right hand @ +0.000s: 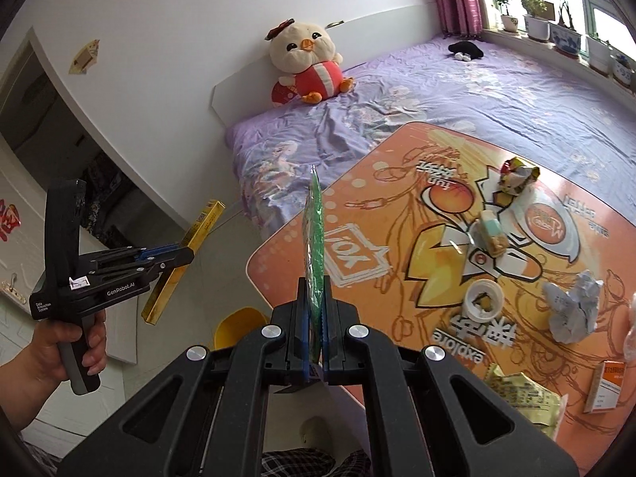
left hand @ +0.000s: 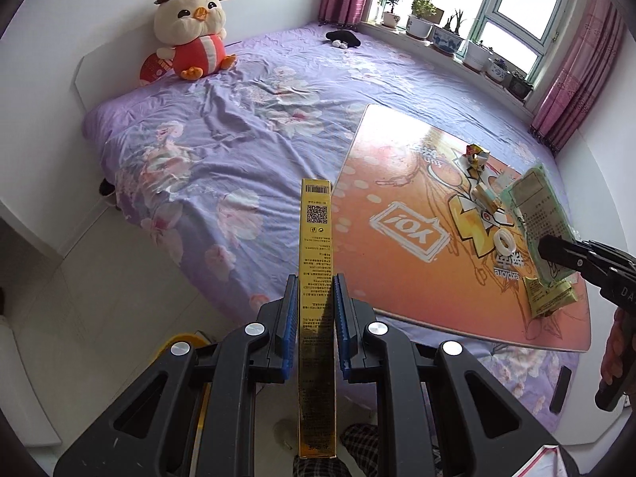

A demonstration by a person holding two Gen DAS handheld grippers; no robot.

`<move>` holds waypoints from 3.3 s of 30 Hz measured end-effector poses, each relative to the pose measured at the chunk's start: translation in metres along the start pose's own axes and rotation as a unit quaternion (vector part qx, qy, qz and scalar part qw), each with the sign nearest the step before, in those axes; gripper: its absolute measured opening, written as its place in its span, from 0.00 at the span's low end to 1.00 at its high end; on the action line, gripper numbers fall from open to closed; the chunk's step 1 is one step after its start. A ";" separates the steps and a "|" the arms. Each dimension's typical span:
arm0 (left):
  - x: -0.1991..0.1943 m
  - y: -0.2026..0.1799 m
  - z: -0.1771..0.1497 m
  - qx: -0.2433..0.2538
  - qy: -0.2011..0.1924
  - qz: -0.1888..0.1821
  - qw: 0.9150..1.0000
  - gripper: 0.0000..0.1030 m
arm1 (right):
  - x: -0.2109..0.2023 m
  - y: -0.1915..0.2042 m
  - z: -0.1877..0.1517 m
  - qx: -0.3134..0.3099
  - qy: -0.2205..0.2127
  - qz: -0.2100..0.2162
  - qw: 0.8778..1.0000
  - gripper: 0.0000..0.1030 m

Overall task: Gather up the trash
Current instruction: 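Carry both held items over the yellow wastebasket beside the bed, then open both tools to drop the box and packet into the wastebasket, then move both tools back over the table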

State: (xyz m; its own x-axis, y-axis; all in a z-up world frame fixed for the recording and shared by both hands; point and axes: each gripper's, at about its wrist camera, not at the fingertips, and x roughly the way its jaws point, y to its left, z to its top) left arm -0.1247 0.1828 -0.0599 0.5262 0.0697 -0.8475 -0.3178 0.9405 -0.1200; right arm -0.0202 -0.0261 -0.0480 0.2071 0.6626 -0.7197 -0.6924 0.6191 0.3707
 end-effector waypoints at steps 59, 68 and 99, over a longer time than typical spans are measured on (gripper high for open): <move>0.229 0.277 -0.253 -0.248 0.203 0.068 0.945 0.53 | 0.476 0.167 -0.171 -0.171 0.362 0.085 0.912 0.35; 0.189 0.269 -0.233 -0.244 0.191 0.081 0.947 0.52 | 0.433 0.173 -0.148 -0.159 0.341 0.096 0.921 0.35; 0.017 0.025 -0.096 0.081 0.090 -0.046 0.992 0.52 | -0.017 0.056 -0.116 0.068 0.044 -0.123 0.989 0.35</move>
State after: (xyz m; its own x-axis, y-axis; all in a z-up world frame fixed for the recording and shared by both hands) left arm -0.1997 0.1756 -0.1268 0.3935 -0.0664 -0.9169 -0.1352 0.9824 -0.1292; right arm -0.1422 -0.0516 -0.0828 0.2930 0.4492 -0.8440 -0.5280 0.8120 0.2488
